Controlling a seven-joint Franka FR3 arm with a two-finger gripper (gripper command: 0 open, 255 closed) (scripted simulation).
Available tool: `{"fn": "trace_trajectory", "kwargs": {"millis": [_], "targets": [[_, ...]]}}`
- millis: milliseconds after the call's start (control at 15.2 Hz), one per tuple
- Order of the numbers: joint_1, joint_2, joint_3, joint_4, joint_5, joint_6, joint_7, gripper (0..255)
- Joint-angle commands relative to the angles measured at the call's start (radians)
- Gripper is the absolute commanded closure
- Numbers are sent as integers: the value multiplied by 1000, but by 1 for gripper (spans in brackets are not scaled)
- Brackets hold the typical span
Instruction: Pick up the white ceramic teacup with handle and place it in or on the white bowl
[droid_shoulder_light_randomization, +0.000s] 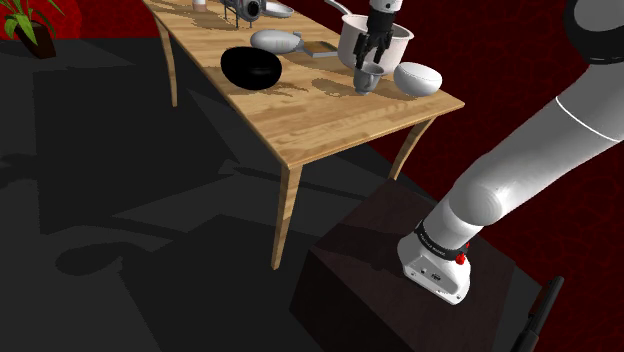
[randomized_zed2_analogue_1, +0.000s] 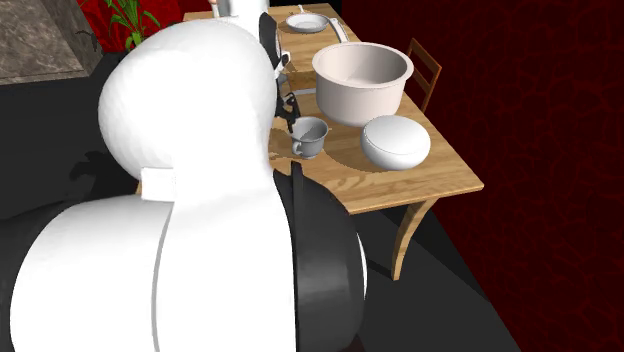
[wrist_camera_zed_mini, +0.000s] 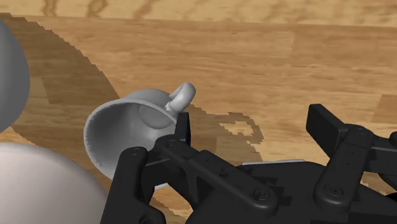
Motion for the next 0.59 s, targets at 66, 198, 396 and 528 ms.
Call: {"fn": "trace_trajectory", "kwargs": {"millis": [66, 198, 396, 528], "targets": [[-15, 121, -28, 94, 13, 22, -43, 0], [-28, 196, -42, 158, 24, 30, -69, 0], [-44, 277, -54, 232, 39, 34, -96, 0], [-46, 281, -55, 210, 39, 59, -96, 0]]}}
